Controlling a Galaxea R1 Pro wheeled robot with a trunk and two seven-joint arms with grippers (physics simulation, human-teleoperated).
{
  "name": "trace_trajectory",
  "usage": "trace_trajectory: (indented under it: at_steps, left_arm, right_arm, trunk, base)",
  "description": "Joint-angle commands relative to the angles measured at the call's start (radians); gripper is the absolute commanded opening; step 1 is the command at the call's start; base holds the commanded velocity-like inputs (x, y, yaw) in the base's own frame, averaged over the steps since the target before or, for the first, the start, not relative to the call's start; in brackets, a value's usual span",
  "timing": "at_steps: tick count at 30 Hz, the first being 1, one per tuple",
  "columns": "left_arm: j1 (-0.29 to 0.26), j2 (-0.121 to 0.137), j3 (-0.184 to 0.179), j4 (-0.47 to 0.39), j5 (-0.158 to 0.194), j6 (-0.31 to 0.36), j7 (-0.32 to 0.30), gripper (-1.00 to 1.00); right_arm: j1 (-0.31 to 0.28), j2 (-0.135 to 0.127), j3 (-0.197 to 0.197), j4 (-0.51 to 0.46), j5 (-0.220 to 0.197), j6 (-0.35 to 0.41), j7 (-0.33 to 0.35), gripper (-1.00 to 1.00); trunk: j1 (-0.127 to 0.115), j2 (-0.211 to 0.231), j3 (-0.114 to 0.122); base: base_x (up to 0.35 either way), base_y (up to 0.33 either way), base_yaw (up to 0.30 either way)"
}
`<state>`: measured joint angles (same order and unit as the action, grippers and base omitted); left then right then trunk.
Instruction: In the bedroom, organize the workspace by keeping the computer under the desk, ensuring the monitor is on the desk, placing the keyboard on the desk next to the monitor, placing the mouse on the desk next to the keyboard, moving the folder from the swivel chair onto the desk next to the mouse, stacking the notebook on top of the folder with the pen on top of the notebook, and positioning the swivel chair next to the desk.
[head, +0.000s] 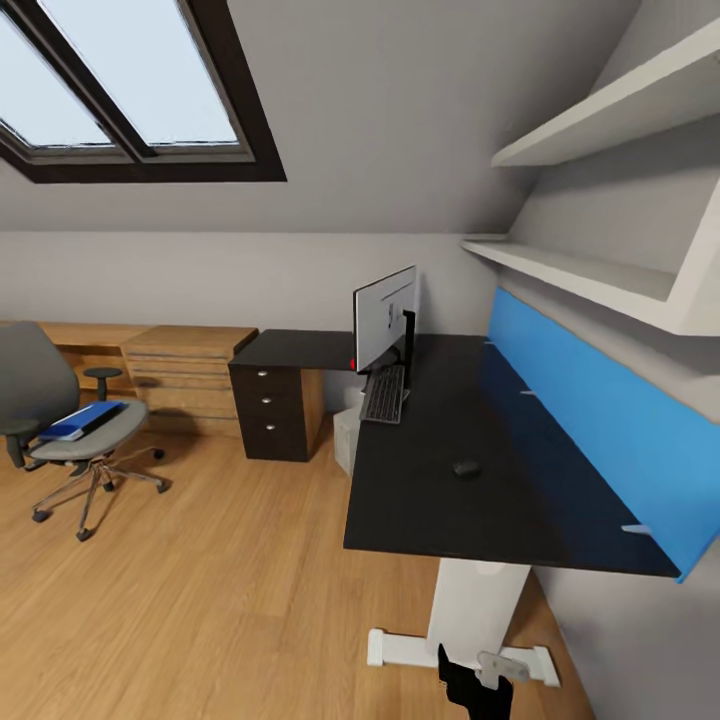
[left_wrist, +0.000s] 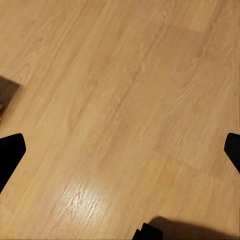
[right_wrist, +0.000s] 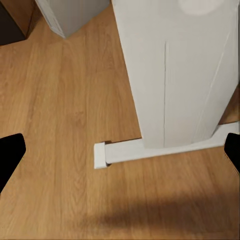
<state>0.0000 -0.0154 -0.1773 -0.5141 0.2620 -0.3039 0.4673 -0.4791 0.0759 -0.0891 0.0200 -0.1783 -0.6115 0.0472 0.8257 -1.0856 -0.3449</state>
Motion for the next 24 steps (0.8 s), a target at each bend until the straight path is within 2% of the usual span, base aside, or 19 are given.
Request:
trace_trajectory:
  at_steps: [1, 2, 3, 7, 8, 9, 10, 11, 12, 13, 16, 18, 21, 22, 24]
  left_arm:
    - [0.0, 0.0, -0.008, -0.002, 0.01, -0.003, 0.006, 1.0]
    - [0.001, -0.008, -0.008, -0.017, 0.01, -0.002, 0.005, 1.0]
    - [0.001, -0.012, -0.008, -0.036, 0.009, -0.001, 0.004, 1.0]
    - [0.001, -0.02, -0.008, -0.144, 0.008, 0.025, 0.004, 1.0]
    - [0.001, -0.021, -0.008, -0.221, 0.007, 0.096, 0.004, 1.0]
    - [0.001, -0.022, -0.008, -0.251, 0.008, 0.13, 0.005, 1.0]
    - [0.001, -0.022, -0.008, -0.318, 0.008, 0.207, 0.007, 1.0]
    - [0.001, -0.023, -0.008, -0.397, 0.008, 0.298, 0.009, 1.0]
    - [0.001, -0.024, -0.008, -0.435, 0.008, 0.341, 0.009, 1.0]
    - [0.001, -0.03, -0.008, -0.54, 0.009, 0.441, 0.011, 1.0]
    - [0.001, -0.043, -0.008, -0.623, 0.008, 0.496, 0.011, 1.0]
    - [0.0, -0.055, -0.008, -0.704, 0.008, 0.536, 0.01, 1.0]
    - [-0.002, -0.062, -0.008, -0.755, 0.009, 0.568, 0.008, 1.0]
    - [-0.025, -0.078, -0.008, -0.781, 0.009, 0.629, 0.007, 1.0]
    - [-0.04, -0.091, -0.008, -0.786, 0.009, 0.651, 0.007, 1.0]
  right_arm:
    - [-0.001, -0.001, -0.008, 0.002, -0.002, -0.028, 0.004, 1.0]
    - [-0.001, -0.001, -0.008, -0.004, -0.004, -0.124, -0.002, 1.0]
    - [-0.001, 0.0, -0.009, -0.014, -0.005, -0.163, -0.004, 1.0]
    - [-0.001, 0.002, -0.009, -0.094, -0.008, -0.22, -0.022, 1.0]
    - [-0.001, 0.003, -0.009, -0.157, -0.009, -0.227, -0.055, 1.0]
    - [-0.001, 0.003, -0.009, -0.179, -0.009, -0.228, -0.069, 1.0]
    - [-0.001, 0.002, -0.009, -0.223, -0.01, -0.224, -0.098, 1.0]
    - [-0.001, 0.002, -0.009, -0.275, -0.01, -0.202, -0.128, 1.0]
    - [-0.001, 0.002, -0.008, -0.302, -0.01, -0.186, -0.141, 1.0]
    - [-0.001, 0.002, -0.009, -0.38, -0.009, -0.126, -0.167, 1.0]
    - [-0.001, 0.001, -0.01, -0.451, -0.009, -0.056, -0.18, 1.0]
    - [-0.001, -0.001, -0.011, -0.538, -0.009, 0.04, -0.189, 1.0]
    - [-0.001, -0.002, -0.01, -0.622, -0.008, 0.128, -0.195, 1.0]
    - [-0.001, -0.003, -0.007, -0.709, -0.003, 0.243, -0.198, 1.0]
    - [-0.002, -0.004, -0.007, -0.741, -0.002, 0.306, -0.198, 1.0]
  trunk:
    - [-0.004, 0.007, 0.002]
    - [-0.008, 0.014, 0.005]
    - [-0.012, 0.021, 0.009]
    - [-0.027, 0.049, 0.021]
    - [-0.031, 0.056, 0.024]
    - [-0.035, 0.063, 0.027]
    - [-0.038, 0.07, 0.03]
    - [-0.042, 0.077, 0.034]
    - [-0.046, 0.084, 0.037]
    - [-0.05, 0.091, 0.04]
    - [-0.061, 0.112, 0.049]
    - [-0.069, 0.126, 0.056]
    - [-0.081, 0.147, 0.065]
    - [-0.084, 0.154, 0.068]
    - [-0.092, 0.168, 0.074]
  base:
    - [0.0, 0.0, 0.0]
    - [0.0, 0.0, 0.0]
    - [0.0, 0.0, 0.0]
    - [0.0, 0.0, 0.0]
    - [0.0, 0.0, 0.0]
    - [0.0, 0.0, 0.0]
    - [0.0, 0.0, 0.0]
    - [0.0, 0.0, 0.0]
    - [0.0, 0.0, 0.0]
    - [0.0, 0.0, 0.0]
    - [0.0, 0.0, 0.0]
    - [0.0, 0.0, 0.0]
    - [0.0, 0.0, 0.0]
    - [0.0, 0.0, 0.0]
    - [0.0, 0.0, 0.0]
